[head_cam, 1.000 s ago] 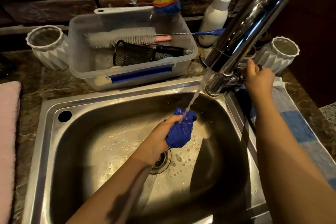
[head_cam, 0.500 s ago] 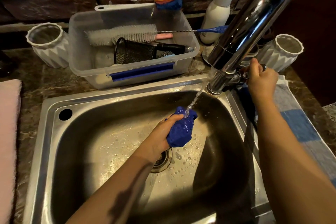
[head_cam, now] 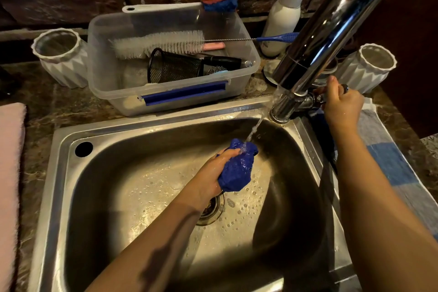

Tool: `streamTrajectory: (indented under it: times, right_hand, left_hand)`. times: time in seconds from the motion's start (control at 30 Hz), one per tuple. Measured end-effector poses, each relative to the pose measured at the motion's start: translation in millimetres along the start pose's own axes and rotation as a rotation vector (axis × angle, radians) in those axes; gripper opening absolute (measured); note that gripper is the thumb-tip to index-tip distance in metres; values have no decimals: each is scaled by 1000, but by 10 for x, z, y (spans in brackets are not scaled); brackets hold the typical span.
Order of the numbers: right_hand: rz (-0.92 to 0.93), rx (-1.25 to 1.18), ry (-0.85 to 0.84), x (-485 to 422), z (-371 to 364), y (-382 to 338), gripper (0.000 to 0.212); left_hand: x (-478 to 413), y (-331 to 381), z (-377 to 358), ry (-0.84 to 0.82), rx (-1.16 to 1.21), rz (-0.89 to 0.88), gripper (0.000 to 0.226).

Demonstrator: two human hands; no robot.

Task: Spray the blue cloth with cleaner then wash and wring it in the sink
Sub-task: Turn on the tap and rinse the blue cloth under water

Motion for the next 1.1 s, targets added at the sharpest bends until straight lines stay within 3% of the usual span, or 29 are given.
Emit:
streamTrajectory:
  times: [0.7,1.1]
  right_hand:
    - [-9,-88,-71,-19,-4,44,40]
    - [-13,-110,-83,-18,17,1,35]
  left_hand:
    - [-65,-31,20,-63,-7,-8,13]
    - [-486,-193,228,-66,18,33,32]
Point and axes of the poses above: each hand's wrist, its own x-axis away from the middle knuckle, its own z-axis out of the back of the hand, y = z × x, the point moved 1 cm from there along -x, towards the middle knuckle, and after that the axes turned 13 degrees about y, right-handed, at the moved point
